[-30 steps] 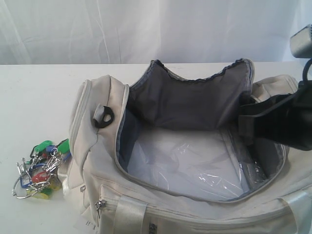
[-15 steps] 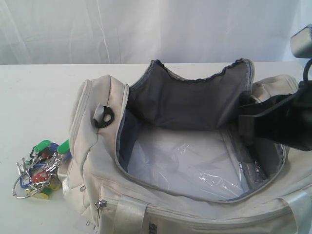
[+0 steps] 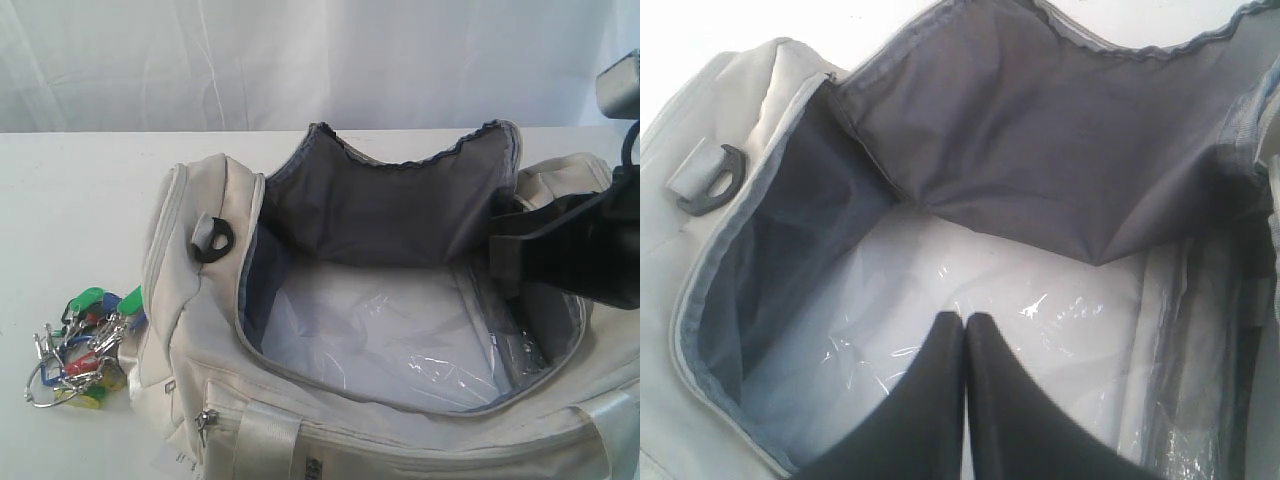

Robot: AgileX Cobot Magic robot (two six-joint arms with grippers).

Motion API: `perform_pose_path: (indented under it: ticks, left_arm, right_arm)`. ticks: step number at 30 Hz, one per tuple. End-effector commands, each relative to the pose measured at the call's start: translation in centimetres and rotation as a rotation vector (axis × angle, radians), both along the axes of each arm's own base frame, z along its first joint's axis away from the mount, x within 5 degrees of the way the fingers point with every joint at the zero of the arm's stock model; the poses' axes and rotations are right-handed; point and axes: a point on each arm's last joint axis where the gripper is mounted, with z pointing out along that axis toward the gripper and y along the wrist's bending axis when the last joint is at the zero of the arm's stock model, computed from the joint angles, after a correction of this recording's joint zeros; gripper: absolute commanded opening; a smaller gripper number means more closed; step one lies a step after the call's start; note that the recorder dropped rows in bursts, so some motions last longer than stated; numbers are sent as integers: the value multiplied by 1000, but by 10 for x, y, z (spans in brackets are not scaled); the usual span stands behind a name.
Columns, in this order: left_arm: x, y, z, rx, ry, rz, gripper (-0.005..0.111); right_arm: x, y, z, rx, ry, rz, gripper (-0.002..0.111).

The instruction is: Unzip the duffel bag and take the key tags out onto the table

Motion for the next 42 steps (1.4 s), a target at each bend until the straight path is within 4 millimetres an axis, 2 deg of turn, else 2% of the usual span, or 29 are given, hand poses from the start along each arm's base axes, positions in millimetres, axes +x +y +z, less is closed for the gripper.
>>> perform_pose_path:
  ticks: [1,4,11,14,25,30,42]
  left_arm:
    - [7,4,-33,-39,-15,54,0]
    - [4,3,-45,112,103,-2,0]
    - [4,3,-46,292,98,-59,0]
    - [4,2,-46,284,99,-66,0]
    - [4,0,-45,35,115,-13,0]
    - [4,4,-46,123,115,6,0]
    - [4,7,-45,140,110,38,0]
  right_arm:
    - [-1,0,1,8,-5,-5,0]
    - [-1,0,1,10,-5,-6,0]
    - [-1,0,0,9,0,-5,0]
    - [-1,0,0,9,0,-5,0]
    - [-1,0,0,9,-2,-5,0]
    - [-1,0,0,9,-1,-5,0]
    - [-1,0,0,9,-2,-5,0]
